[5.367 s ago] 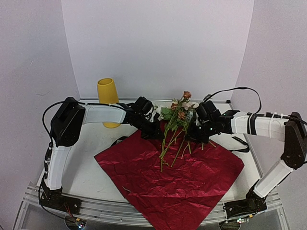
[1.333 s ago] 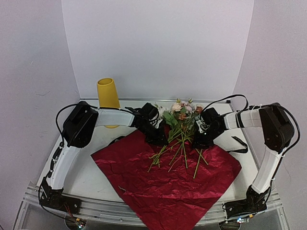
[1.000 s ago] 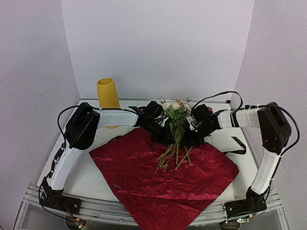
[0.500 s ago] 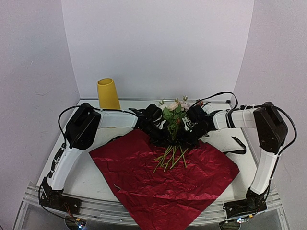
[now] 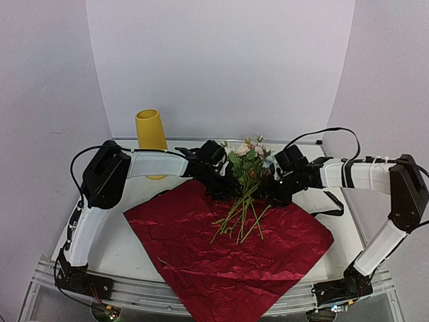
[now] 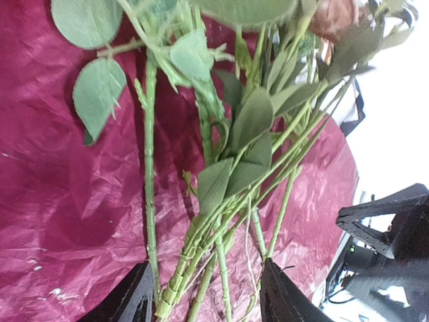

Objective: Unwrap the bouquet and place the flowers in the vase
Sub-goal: Pick up the fake flower from the wrapping paper.

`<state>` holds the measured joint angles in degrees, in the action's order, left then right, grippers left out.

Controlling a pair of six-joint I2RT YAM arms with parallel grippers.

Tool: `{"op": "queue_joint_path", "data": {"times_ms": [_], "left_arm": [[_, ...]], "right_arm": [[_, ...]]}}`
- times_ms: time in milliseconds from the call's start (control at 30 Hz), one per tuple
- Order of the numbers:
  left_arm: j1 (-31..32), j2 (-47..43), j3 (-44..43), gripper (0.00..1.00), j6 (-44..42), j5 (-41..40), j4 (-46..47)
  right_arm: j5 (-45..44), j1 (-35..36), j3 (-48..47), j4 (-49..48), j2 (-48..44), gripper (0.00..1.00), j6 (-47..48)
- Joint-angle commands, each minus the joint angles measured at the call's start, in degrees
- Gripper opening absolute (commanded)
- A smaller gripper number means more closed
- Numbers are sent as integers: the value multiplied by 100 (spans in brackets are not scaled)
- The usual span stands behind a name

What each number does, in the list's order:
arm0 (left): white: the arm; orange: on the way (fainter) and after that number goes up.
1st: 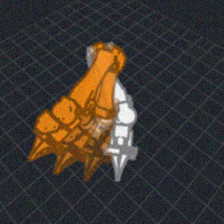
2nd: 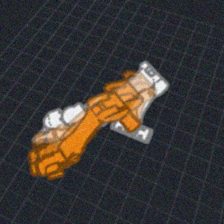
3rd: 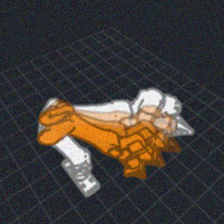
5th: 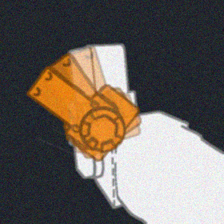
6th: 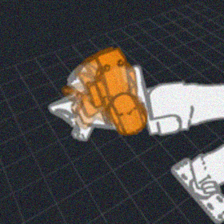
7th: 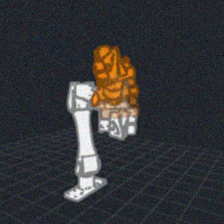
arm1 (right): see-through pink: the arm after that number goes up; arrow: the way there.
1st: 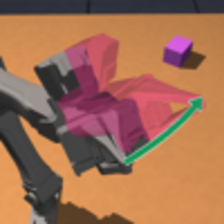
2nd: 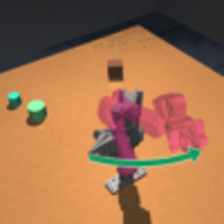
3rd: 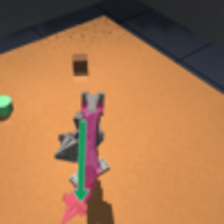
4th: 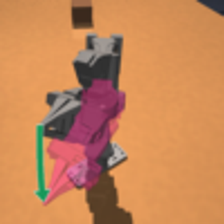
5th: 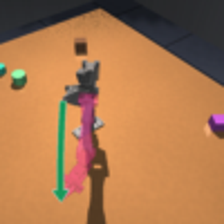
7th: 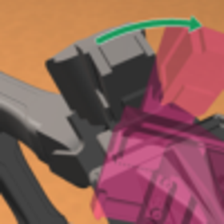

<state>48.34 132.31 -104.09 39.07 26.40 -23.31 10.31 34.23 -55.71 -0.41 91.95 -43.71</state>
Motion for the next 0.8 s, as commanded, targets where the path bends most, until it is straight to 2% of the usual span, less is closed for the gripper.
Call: {"op": "queue_joint_path", "data": {"times_ms": [0, 333, 567, 767], "left_arm": [[30, -528, 91, 56, -7, -384, 143], [32, -731, 205, 58, -128, -475, 134], [27, -729, 192, 58, -129, -318, 111], [20, -741, 112, 58, -188, -234, 43]], "right_arm": [[-656, -196, 288, 379, -272, 53, -515], [-742, -315, 223, 497, 397, 47, -988], [-803, -320, -161, 498, 946, 33, -1057], [-896, -323, -385, 489, 1138, 32, -1135]]}}
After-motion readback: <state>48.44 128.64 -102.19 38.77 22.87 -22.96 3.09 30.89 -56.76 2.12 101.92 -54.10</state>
